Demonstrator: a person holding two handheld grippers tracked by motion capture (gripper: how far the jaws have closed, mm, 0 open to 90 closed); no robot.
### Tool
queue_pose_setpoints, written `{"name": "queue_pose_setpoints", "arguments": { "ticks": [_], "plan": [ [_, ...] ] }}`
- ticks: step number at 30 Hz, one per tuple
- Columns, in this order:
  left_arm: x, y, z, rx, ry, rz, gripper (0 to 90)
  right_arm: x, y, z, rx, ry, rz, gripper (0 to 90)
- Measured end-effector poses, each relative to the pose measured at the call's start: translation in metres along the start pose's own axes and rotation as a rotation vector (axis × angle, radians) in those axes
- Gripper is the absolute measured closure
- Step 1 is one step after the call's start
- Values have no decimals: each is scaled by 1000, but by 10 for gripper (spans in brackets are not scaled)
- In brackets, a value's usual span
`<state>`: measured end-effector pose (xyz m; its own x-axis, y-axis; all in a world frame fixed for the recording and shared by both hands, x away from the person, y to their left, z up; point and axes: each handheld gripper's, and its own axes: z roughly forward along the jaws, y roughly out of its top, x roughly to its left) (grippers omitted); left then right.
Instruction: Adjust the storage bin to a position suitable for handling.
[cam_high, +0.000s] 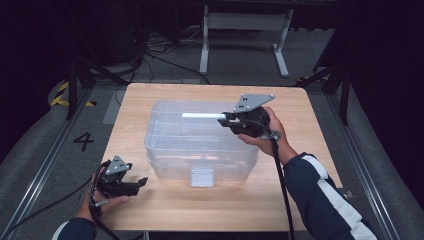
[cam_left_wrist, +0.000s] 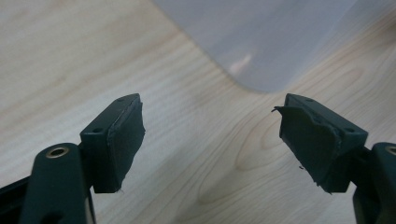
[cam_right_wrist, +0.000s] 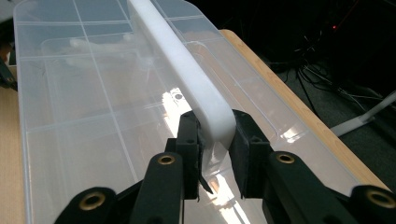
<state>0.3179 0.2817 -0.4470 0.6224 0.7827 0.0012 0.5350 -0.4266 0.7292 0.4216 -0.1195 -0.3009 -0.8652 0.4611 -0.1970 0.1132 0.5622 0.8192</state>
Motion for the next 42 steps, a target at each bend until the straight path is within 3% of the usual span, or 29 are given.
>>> {"name": "queue_pose_setpoints", "arguments": {
  "ticks": [3, 6, 7, 10, 15, 16, 18, 23, 26, 30, 31, 33, 34, 36, 38, 42],
  "plan": [
    [-5, 11, -15, -60, 0, 13, 237, -1, 2, 0, 9, 4, 0, 753],
    [-8, 17, -22, -104, -13, -7, 247, -3, 4, 0, 16, 11, 4, 753],
    [-9, 20, -22, -116, -10, 4, 252, -4, 4, 0, 16, 11, 5, 753],
    [-10, 25, -23, -122, -6, 28, 264, -6, 6, 0, 20, 16, 13, 752],
    [-17, 31, -23, -130, 0, 25, 285, -11, 10, 0, 22, 21, 35, 748],
    [-17, 32, -24, -130, 6, 52, 291, -12, 11, 0, 25, 23, 39, 748],
    [-19, 34, -24, -128, 1, 62, 294, -14, 13, 0, 29, 22, 43, 746],
    [-23, 39, -25, -145, 7, 44, 318, -16, 16, 0, 35, 20, 47, 741],
    [-24, 45, -25, -156, 22, 32, 364, -17, 17, 0, 40, 20, 50, 739],
    [-24, 48, -26, -171, -3, 30, 418, -18, 19, 0, 47, 14, 49, 733],
    [-25, 49, -25, -176, -15, 11, 458, -18, 20, 0, 48, 10, 47, 731],
    [-24, 51, -24, -175, -26, 31, 497, -17, 21, 0, 50, 1, 39, 725],
    [-25, 51, -24, -177, -42, 18, 541, -17, 21, 1, 50, -2, 38, 723],
    [-23, 51, -23, -174, -37, 38, 582, -17, 21, 1, 50, -8, 36, 721],
    [-21, 50, -22, -181, -60, 30, 629, -16, 21, 1, 56, -4, 29, 718],
    [-20, 50, -22, -183, -70, 18, 715, -17, 21, -2, 96, -22, 15, 631]
  ]
}}
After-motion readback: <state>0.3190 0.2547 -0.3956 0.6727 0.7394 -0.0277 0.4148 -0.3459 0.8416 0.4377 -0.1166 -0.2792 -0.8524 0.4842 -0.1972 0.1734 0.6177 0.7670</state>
